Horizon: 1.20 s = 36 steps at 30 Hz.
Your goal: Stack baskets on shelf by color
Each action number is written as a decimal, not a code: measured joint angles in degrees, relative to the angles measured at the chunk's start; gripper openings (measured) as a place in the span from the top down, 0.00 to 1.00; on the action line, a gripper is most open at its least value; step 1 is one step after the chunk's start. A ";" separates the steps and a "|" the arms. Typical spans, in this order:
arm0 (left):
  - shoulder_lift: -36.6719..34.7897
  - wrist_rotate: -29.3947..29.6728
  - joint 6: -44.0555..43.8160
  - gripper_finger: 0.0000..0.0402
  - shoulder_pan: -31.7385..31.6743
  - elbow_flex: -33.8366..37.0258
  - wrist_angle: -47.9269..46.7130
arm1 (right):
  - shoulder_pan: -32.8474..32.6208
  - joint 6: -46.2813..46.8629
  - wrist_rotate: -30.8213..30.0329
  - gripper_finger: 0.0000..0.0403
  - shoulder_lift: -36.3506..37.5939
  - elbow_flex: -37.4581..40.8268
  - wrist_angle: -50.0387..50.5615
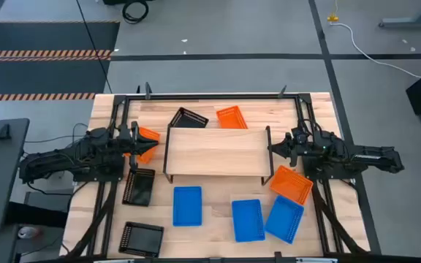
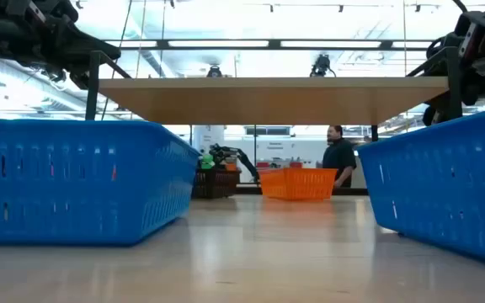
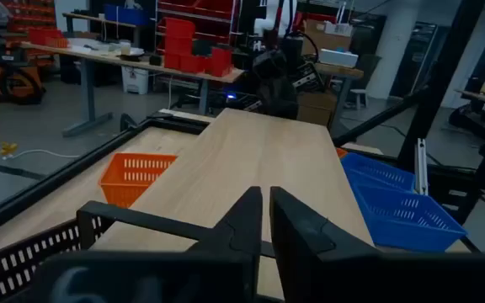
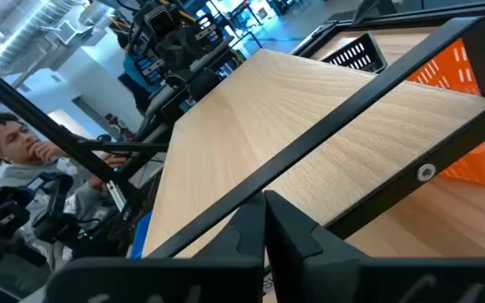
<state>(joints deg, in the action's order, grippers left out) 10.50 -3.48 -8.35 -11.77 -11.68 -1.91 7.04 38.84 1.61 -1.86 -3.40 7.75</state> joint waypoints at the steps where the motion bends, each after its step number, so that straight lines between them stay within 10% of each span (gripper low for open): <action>1: 0.00 0.00 0.00 0.92 0.00 -0.02 0.00 | 0.01 -0.01 0.02 0.98 0.01 -0.02 0.00; 36: 0.00 0.01 -0.01 0.93 0.01 -0.02 0.00 | 0.00 0.01 0.02 0.98 -0.01 -0.01 0.00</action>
<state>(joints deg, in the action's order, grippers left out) 10.50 -3.46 -8.36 -11.76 -11.70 -1.91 7.04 38.85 1.63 -1.87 -3.41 7.75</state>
